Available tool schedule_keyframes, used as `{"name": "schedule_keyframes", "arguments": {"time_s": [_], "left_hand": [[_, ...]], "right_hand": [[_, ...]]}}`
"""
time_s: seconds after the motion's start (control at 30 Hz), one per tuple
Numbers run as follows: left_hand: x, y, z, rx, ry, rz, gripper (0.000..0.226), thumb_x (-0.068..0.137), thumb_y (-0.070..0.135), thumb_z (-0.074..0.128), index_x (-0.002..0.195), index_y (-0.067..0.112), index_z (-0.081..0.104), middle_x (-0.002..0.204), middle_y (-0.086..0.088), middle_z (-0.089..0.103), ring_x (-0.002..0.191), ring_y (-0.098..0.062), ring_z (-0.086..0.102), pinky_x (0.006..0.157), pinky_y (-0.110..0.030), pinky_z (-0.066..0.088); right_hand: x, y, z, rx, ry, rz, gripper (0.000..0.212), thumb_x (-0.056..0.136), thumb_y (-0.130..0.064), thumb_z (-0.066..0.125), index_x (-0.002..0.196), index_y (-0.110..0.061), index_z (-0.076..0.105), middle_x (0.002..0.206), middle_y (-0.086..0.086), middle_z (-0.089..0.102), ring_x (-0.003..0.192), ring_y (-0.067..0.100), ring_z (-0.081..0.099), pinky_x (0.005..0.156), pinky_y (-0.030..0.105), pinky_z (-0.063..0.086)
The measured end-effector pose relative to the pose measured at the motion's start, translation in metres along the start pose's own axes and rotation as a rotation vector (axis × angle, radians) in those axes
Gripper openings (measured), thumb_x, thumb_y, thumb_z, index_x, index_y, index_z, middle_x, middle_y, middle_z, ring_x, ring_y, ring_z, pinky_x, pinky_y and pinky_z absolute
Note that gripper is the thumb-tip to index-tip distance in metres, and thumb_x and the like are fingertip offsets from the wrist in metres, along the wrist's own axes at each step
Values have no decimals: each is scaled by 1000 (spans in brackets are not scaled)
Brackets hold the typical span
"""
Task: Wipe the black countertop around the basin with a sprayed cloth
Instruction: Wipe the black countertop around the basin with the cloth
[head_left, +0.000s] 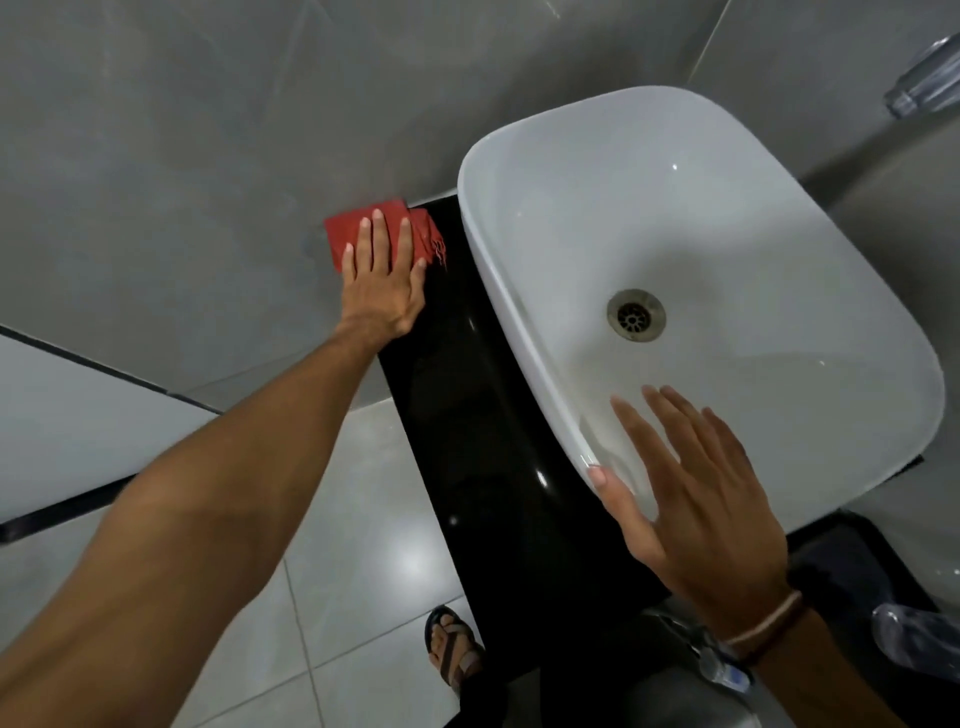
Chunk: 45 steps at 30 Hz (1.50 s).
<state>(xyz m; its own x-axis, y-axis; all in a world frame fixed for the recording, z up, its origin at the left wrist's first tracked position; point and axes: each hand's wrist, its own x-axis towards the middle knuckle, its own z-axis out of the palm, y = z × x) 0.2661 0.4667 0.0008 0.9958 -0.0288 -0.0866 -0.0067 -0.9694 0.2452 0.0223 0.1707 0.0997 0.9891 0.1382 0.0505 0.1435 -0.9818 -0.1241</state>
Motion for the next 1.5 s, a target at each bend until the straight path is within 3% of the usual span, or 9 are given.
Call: {"name": "schedule_keyframes", "arguments": {"time_s": [0.27, 0.53, 0.67, 0.83, 1.03, 1.17, 1.27, 1.5], "left_hand": [[-30, 10, -2, -49, -43, 7, 58, 105, 41, 16, 159, 23, 5, 169, -12, -1, 156, -29, -3, 126, -49, -1], [-251, 65, 36, -14, -117, 280, 60, 103, 44, 11, 159, 23, 6, 169, -11, 3, 156, -28, 0, 127, -49, 6], [-314, 116, 56, -29, -157, 417, 61, 103, 46, 15, 159, 22, 8, 169, -11, 11, 156, -27, 8, 124, -54, 18], [-261, 85, 46, 24, -163, 507, 57, 105, 41, 19, 159, 28, 10, 169, -7, 10, 156, -25, 9, 126, -50, 15], [-78, 14, 10, -78, -33, 48, 56, 106, 33, 27, 159, 23, 12, 169, -14, 5, 156, -33, 4, 125, -52, 5], [-34, -16, -2, -52, 3, 54, 58, 104, 28, 34, 158, 17, 16, 166, -23, 7, 153, -43, 6, 122, -58, 7], [-85, -9, 13, -84, 38, 128, 58, 104, 25, 36, 158, 19, 18, 167, -21, 9, 154, -42, 6, 123, -56, 5], [-301, 43, 59, -352, 5, 197, 57, 103, 22, 37, 158, 26, 21, 169, -6, 2, 156, -26, -5, 126, -53, 4]], "right_hand": [[3, -5, -7, 4, -50, 44, 72, 97, -64, 34, 151, -17, 46, 156, 16, 48, 149, 30, 41, 121, 55, 36], [1, -6, 0, -1, 61, 28, 66, 102, -61, 38, 148, -16, 49, 150, 18, 55, 144, 32, 47, 118, 54, 38], [-3, -6, 0, -18, 86, 14, 66, 103, -61, 36, 149, -15, 49, 149, 18, 56, 144, 32, 48, 118, 54, 39], [-1, -6, -1, -7, 44, 30, 68, 101, -64, 30, 151, -20, 45, 154, 15, 51, 148, 29, 42, 121, 53, 34], [-3, -2, -1, -38, 40, 32, 67, 101, -63, 30, 148, -20, 48, 151, 14, 54, 144, 29, 46, 118, 52, 37], [4, -2, -2, -41, 14, 0, 69, 101, -65, 26, 149, -21, 47, 151, 12, 54, 143, 28, 47, 118, 50, 38], [2, 0, 1, -47, 46, -8, 69, 101, -65, 26, 148, -20, 48, 150, 12, 54, 141, 29, 48, 116, 49, 39], [-1, -1, 6, -38, 117, -23, 64, 104, -61, 30, 147, -18, 51, 147, 14, 57, 138, 30, 52, 113, 52, 41]]}}
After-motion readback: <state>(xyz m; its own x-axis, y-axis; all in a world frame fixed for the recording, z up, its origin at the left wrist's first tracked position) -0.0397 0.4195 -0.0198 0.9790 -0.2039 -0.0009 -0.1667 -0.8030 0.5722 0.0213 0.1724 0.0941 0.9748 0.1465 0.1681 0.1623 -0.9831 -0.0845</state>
